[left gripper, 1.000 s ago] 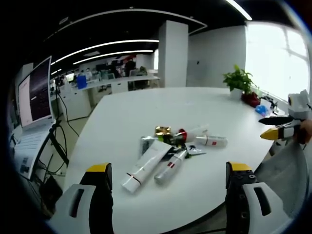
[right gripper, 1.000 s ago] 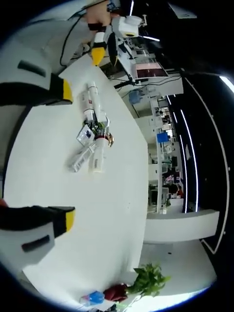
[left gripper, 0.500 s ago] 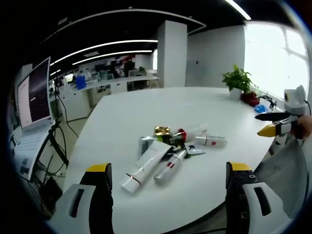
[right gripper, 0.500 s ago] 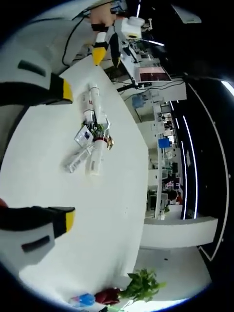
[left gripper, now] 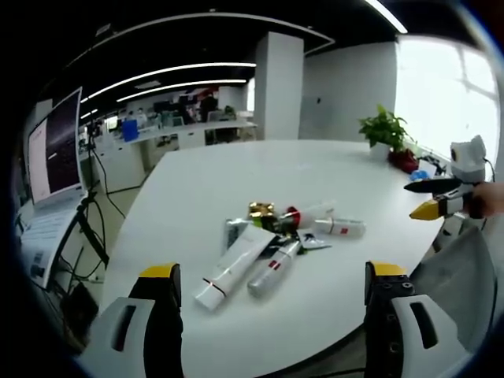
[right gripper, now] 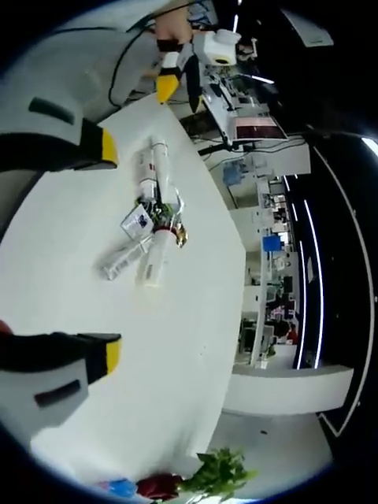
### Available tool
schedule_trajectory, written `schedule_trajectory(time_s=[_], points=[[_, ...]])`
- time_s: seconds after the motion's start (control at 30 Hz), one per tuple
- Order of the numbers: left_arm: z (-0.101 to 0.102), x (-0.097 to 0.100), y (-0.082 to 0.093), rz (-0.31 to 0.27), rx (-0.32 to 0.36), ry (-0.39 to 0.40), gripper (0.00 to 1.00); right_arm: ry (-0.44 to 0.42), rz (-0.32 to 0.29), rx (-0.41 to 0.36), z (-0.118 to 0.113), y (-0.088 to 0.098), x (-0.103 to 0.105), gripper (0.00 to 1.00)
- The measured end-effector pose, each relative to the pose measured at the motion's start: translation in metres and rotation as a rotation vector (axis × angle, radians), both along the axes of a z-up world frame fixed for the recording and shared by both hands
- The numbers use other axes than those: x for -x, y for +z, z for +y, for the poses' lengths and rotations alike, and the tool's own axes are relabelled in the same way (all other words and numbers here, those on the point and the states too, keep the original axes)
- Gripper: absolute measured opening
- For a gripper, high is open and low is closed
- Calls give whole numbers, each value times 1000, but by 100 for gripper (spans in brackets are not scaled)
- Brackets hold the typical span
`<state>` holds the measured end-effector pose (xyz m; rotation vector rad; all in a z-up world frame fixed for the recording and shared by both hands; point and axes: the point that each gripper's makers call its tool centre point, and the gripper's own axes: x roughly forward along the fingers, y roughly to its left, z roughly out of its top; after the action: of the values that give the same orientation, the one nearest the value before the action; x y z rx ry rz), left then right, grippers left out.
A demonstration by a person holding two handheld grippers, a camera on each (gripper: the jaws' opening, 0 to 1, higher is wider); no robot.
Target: Arrange the skincare products in the storage area until every visible bottle or jar stands upright without overlapping.
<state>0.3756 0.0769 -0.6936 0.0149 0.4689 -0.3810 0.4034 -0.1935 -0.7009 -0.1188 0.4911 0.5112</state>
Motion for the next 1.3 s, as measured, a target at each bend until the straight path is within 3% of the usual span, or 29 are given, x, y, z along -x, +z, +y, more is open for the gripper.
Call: schedule_trajectory(time_s=[0.7,1.07,1.3], points=[[1,0,-4,25,4,3,94,98,12,64,3,-9,-38,85],[2,-1,-5,32,2,6,94,201,28,102,20,-16,-58,84],[0,0,-8,45,-2,-5,94,311,32,146,36,-22,-76,83]])
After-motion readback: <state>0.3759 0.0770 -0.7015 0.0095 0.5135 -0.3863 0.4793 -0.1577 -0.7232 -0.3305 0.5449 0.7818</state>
